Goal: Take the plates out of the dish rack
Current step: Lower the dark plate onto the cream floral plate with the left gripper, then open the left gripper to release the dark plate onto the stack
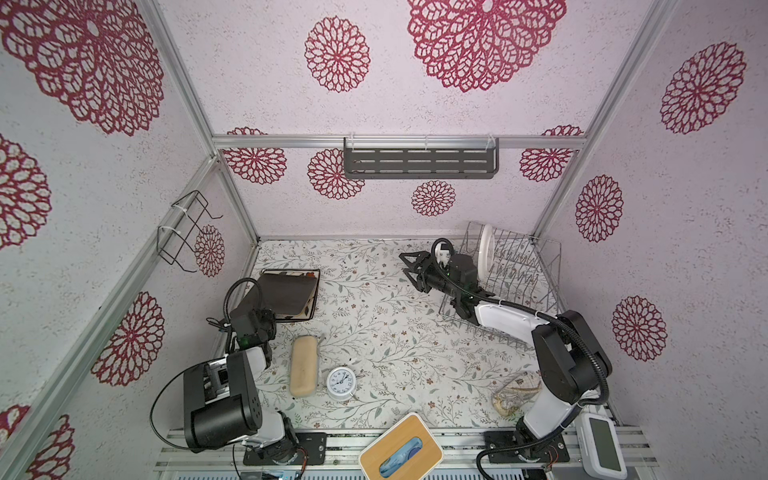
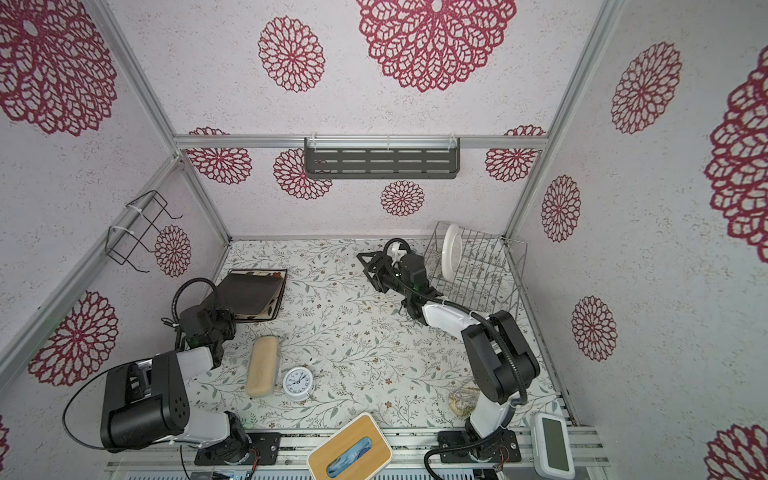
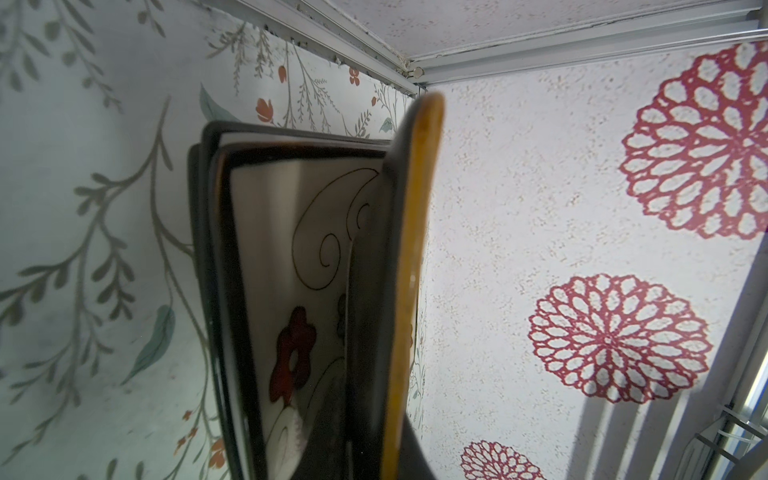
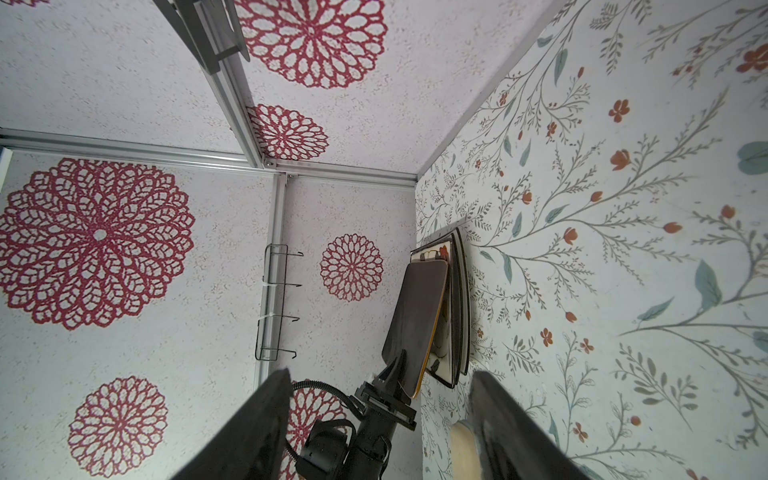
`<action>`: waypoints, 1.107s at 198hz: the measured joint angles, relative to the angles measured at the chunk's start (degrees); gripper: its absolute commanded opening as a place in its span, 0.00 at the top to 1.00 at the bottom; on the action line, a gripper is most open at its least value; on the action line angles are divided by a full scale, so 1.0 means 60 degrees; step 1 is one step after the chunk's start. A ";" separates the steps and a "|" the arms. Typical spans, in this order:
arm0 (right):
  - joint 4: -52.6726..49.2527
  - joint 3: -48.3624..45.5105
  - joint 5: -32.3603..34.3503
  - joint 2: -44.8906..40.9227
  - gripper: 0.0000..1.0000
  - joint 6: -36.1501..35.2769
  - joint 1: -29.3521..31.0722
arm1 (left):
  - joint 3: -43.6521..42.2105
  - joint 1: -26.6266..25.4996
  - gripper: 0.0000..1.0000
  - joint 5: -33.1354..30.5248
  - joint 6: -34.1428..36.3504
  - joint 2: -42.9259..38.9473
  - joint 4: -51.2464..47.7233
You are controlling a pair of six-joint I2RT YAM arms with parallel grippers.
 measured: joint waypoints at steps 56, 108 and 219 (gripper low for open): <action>0.0000 0.0000 -0.0022 0.0029 0.29 0.0000 0.0000 | 0.0259 0.0007 0.93 0.0368 -0.0084 0.0601 0.0437; 0.0000 0.0000 -0.0029 0.0029 0.29 0.0000 0.0000 | 0.0255 0.0004 0.69 0.0430 -0.0138 0.0517 0.0495; 0.0076 0.0000 -0.0029 0.0029 0.29 0.0004 0.0000 | 0.0419 0.0004 0.34 0.0466 0.0095 -0.0120 -0.0645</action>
